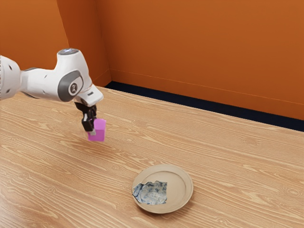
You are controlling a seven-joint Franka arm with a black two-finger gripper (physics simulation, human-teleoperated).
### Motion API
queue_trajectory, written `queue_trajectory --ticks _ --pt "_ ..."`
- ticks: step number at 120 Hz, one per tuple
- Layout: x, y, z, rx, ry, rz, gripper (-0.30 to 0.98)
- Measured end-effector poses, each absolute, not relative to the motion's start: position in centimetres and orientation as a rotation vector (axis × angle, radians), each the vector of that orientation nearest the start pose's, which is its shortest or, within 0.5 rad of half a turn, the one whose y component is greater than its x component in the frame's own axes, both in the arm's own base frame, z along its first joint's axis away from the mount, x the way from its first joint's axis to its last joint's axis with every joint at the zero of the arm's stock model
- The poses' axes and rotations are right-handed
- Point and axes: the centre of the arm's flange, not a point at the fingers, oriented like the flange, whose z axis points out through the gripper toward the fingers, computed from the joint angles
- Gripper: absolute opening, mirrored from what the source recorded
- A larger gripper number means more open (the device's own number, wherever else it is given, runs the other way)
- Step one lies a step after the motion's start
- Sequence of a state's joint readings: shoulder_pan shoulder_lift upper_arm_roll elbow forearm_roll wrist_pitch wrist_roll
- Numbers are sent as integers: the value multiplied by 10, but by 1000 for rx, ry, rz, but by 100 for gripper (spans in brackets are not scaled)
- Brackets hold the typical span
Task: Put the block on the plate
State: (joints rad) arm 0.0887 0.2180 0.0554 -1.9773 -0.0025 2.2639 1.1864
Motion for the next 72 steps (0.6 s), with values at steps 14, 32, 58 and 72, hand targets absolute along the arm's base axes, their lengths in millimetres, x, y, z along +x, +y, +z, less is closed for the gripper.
queue_trajectory --ticks 14,32,58,72 --pt "593 50 368 -2652 1612 -80 40" --pt "584 22 369 -2675 1659 -87 39" --pt "575 -37 370 -2683 1776 -96 37" --pt "570 -76 368 -2660 1861 -92 37"
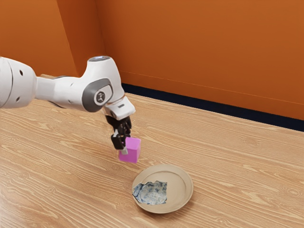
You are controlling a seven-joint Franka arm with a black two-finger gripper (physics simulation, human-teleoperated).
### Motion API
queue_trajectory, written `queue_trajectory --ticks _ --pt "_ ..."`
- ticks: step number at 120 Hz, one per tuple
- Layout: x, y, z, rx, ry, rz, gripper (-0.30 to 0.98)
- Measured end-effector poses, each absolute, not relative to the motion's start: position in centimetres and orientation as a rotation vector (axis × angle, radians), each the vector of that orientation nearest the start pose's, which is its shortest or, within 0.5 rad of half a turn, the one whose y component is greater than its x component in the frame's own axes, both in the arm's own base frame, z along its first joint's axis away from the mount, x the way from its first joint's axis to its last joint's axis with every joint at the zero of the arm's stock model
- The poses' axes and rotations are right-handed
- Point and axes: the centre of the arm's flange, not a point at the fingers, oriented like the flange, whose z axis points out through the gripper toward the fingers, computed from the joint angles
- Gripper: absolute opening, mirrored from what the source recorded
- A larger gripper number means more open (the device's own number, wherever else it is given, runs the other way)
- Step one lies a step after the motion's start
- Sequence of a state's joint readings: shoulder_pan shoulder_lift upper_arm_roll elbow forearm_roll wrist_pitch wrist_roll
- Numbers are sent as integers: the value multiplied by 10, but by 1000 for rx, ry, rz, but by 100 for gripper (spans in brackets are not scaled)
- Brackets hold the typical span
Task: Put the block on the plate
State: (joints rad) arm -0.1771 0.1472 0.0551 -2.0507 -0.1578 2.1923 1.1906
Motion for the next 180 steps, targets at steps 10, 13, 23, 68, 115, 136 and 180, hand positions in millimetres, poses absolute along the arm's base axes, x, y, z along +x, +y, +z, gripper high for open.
queue_trajectory --ticks 10,13,23,68,115,136,180 --pt "565 -98 366 -2652 1907 -90 36" --pt "564 -103 365 -2652 1917 -90 36" --pt "559 -122 365 -2642 1957 -95 36" --pt "547 -192 347 -2647 2088 -92 35" --pt "554 -213 309 -2658 2099 -76 54" --pt "552 -216 333 -2636 2106 -139 62" --pt "594 -113 416 -2630 1817 -211 67"
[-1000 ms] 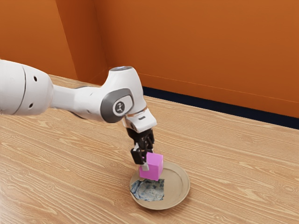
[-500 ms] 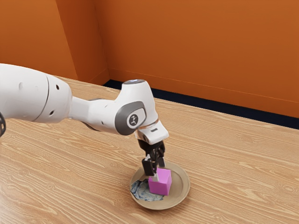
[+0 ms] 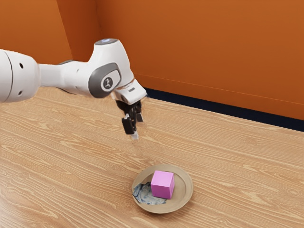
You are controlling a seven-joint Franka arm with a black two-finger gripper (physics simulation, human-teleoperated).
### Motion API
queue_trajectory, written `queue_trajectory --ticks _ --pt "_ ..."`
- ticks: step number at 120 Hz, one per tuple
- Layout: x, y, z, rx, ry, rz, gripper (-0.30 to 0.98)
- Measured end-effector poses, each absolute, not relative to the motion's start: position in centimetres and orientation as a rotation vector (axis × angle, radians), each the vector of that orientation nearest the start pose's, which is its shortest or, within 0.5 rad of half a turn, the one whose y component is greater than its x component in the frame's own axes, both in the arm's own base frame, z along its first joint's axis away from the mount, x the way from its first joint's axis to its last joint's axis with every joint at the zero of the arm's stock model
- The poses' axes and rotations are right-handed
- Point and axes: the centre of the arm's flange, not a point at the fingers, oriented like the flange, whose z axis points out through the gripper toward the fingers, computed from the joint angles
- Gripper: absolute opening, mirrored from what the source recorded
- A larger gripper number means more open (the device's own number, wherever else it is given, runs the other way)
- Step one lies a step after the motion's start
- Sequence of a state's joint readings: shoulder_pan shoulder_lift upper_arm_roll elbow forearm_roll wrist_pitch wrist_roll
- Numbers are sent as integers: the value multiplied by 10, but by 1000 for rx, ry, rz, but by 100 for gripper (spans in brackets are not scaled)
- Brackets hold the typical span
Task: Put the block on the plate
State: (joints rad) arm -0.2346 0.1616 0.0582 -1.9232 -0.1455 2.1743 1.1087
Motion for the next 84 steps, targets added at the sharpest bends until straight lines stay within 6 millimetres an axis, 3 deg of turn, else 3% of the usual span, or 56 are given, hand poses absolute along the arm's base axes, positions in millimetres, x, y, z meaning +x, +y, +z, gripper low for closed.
queue_trajectory --ticks 15,30,61,84 --pt "612 -65 463 -2663 1623 -153 68" --pt "616 -20 495 -2759 1388 -66 68" --pt "610 0 564 -2860 1068 -21 69" --pt "601 3 568 -2933 916 44 69"
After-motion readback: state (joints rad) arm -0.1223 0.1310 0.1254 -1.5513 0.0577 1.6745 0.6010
